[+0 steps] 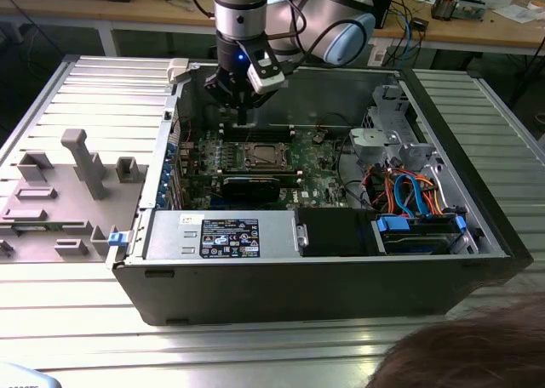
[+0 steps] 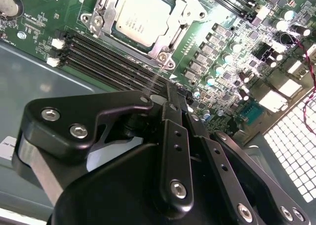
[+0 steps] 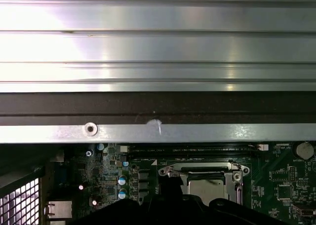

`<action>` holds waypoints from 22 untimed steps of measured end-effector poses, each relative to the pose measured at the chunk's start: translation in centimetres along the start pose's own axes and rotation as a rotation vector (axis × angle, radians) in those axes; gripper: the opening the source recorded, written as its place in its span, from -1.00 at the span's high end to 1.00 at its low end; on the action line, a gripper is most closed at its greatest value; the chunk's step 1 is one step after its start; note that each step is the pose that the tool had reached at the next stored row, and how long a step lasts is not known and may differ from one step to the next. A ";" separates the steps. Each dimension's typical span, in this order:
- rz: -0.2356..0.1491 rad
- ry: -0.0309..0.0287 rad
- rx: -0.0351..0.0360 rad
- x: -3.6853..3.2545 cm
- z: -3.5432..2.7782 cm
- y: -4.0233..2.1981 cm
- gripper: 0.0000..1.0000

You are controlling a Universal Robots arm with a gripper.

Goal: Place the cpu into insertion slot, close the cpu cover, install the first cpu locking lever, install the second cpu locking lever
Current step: 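Install the first cpu locking lever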

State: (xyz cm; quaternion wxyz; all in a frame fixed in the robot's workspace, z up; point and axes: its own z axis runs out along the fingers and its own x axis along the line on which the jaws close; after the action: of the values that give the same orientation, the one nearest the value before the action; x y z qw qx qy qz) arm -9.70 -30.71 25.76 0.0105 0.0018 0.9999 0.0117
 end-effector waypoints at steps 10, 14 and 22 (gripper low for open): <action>0.000 0.0000 0.0000 -0.47 0.02 0.00 0.79; 0.000 0.0000 0.0000 -0.65 0.03 0.00 0.79; 0.000 0.0023 -0.0012 -1.39 0.99 -0.01 0.79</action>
State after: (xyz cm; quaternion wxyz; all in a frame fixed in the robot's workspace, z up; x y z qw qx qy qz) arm -8.29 -30.71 24.80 0.0094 0.0018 0.9999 0.0123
